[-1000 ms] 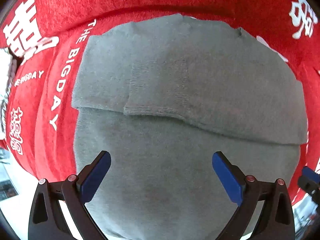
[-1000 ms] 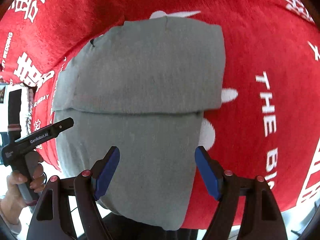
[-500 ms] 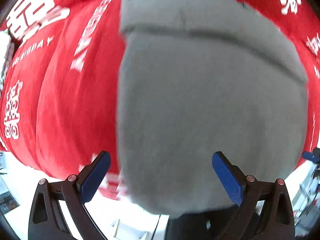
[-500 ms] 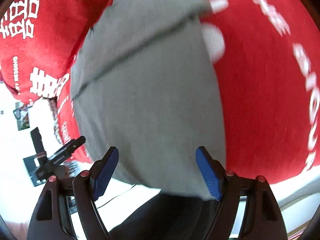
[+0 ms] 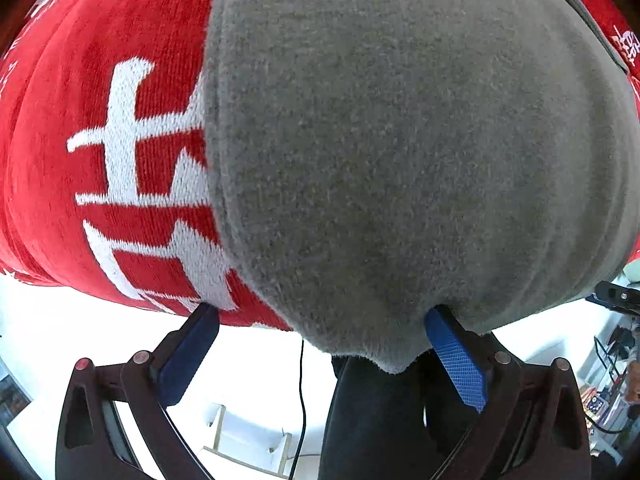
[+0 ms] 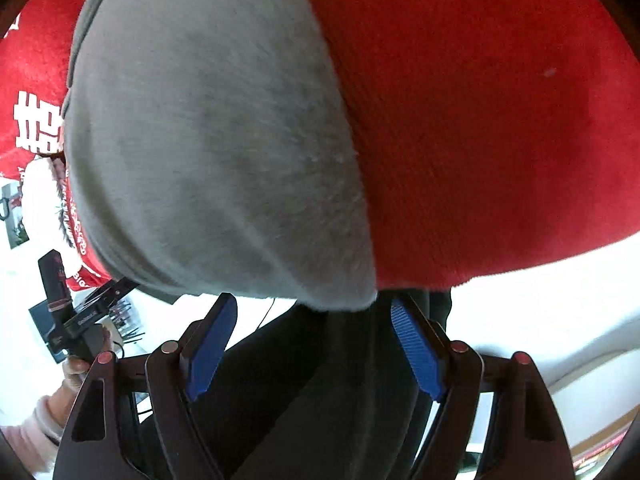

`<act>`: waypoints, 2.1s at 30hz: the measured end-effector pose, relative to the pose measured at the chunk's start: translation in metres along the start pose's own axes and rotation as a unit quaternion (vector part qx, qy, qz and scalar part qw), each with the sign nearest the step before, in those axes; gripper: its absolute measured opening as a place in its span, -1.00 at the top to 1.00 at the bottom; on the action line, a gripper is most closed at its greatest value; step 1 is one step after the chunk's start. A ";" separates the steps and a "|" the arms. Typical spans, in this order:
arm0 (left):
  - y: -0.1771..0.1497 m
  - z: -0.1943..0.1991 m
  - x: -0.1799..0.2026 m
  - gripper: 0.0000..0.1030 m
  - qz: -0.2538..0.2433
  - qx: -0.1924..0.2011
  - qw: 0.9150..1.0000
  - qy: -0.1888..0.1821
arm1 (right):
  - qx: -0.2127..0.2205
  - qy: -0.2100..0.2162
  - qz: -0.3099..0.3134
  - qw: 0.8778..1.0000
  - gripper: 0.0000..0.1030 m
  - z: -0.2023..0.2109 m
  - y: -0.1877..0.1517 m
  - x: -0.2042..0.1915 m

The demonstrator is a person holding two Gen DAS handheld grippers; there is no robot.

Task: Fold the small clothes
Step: 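Close both tools on the sweater hem, then lift the hem with both tools and fold it over the body toward the collar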

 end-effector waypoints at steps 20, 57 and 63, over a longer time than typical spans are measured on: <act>0.084 0.169 0.033 0.80 -0.077 0.135 0.983 -0.094 | 0.123 0.240 0.058 0.961 0.81 0.135 0.033 -0.148; 0.190 0.117 0.063 0.86 -0.144 0.038 0.989 0.013 | 0.057 -0.252 0.212 0.943 0.87 0.090 0.156 -0.182; 0.185 0.147 0.058 0.86 -0.163 0.048 0.985 -0.011 | 0.080 -0.247 0.201 0.944 0.88 0.118 0.138 -0.199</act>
Point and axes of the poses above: each gripper's, at about its wrist camera, not at the fingertips, and z roughly against the way its jaws point, x to its right, y to its top, the point moved 9 cm from there along -z, roughly the way its jaws point, and after that the axes turned 8 degrees about -x, right-handed, at the moved point
